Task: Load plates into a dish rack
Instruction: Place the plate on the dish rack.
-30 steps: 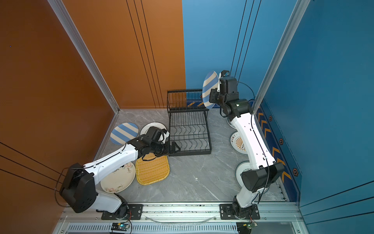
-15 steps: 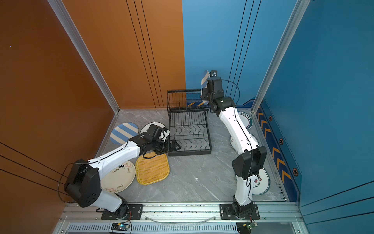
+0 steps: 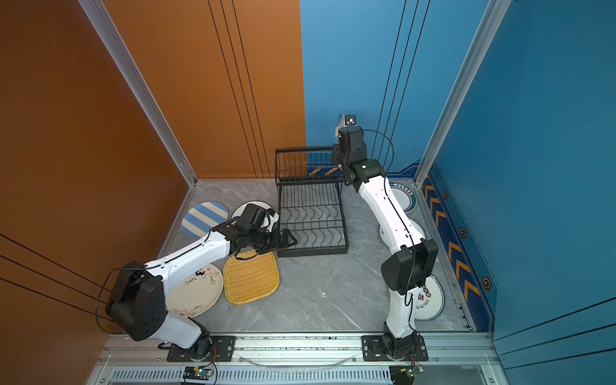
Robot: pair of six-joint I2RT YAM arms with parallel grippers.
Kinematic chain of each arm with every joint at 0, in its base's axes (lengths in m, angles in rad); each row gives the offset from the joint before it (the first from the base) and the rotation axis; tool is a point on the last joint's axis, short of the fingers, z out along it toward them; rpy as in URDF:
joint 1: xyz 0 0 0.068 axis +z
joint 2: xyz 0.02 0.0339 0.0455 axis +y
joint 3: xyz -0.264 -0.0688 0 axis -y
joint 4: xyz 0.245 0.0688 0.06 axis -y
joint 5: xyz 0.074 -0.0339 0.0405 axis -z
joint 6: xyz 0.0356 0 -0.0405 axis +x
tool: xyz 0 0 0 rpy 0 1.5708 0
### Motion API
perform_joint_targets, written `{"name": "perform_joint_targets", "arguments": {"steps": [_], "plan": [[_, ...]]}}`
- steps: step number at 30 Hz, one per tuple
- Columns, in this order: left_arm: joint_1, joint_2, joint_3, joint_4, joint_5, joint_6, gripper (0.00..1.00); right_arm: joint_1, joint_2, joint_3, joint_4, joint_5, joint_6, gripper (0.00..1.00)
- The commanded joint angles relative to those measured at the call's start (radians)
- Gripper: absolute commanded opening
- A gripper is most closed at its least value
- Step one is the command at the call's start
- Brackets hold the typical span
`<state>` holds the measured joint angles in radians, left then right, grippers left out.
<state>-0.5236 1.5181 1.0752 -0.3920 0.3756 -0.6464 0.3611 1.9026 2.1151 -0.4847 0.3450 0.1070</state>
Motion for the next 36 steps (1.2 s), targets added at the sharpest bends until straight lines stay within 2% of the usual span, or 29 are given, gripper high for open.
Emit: {"name": "perform_joint_targets", "arguments": {"steps": [1, 20, 22, 28, 36], "plan": [[0.009, 0.008, 0.024, -0.008, 0.023, 0.019, 0.98, 0.005, 0.003, -0.021, 0.051, 0.023, -0.006, 0.00], [0.012, 0.001, 0.009, -0.008, 0.023, 0.024, 0.98, 0.007, 0.069, -0.037, 0.032, 0.003, 0.031, 0.01], [0.013, -0.003, 0.006, -0.008, 0.023, 0.023, 0.98, 0.009, 0.076, -0.037, 0.031, 0.005, 0.037, 0.07], [0.020, -0.017, -0.005, -0.008, 0.019, 0.021, 0.98, 0.018, 0.071, -0.037, 0.023, 0.029, 0.038, 0.31], [0.032, -0.026, -0.017, -0.008, 0.017, 0.020, 0.98, 0.032, 0.039, -0.025, -0.004, 0.049, 0.029, 0.52]]}}
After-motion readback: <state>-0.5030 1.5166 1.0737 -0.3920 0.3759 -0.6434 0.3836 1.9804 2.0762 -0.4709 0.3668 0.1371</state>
